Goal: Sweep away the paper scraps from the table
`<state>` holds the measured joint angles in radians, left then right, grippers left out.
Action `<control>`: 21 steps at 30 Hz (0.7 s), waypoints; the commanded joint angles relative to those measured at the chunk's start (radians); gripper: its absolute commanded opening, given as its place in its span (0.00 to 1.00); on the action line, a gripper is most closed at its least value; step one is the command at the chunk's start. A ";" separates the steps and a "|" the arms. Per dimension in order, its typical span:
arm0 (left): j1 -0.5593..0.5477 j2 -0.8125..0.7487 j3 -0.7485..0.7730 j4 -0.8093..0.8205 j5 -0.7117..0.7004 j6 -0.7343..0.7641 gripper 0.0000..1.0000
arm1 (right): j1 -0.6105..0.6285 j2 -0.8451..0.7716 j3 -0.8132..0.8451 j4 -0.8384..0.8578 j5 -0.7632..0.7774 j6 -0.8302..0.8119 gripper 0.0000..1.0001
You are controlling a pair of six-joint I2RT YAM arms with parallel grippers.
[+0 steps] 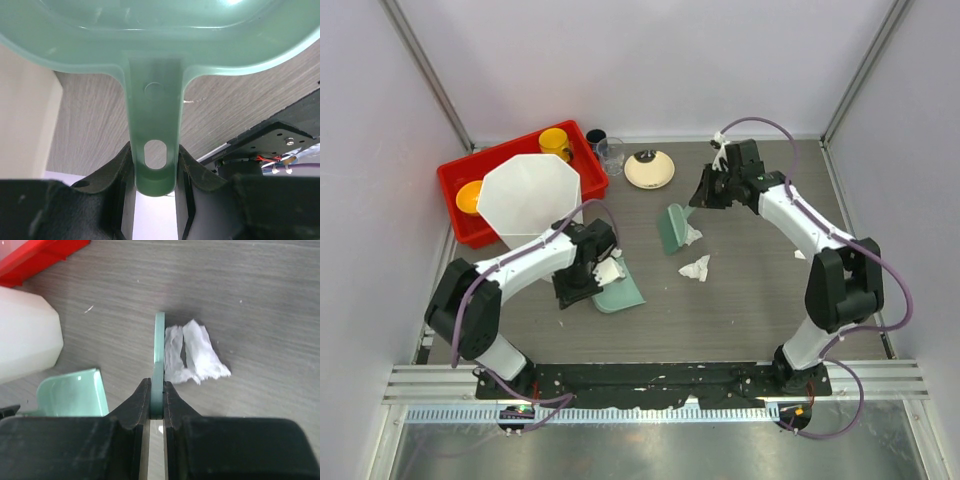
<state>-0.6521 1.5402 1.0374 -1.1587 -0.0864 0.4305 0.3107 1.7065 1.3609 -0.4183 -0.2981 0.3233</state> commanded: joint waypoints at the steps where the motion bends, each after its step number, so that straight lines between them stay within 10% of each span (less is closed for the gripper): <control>1: 0.002 0.063 0.105 0.042 -0.019 0.016 0.00 | 0.014 -0.146 -0.017 -0.068 -0.051 -0.053 0.01; 7: 0.002 0.173 0.214 0.071 -0.050 0.034 0.00 | 0.013 -0.241 0.128 -0.170 -0.043 -0.122 0.01; 14: 0.002 0.300 0.349 0.073 -0.090 0.066 0.00 | 0.001 -0.205 0.192 -0.317 0.515 -0.257 0.01; 21: 0.002 0.417 0.498 0.033 -0.090 0.086 0.00 | 0.004 -0.079 0.139 -0.174 0.443 -0.319 0.01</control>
<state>-0.6525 1.9163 1.4559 -1.1019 -0.1616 0.4900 0.3035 1.5562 1.5219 -0.6708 0.1387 0.0540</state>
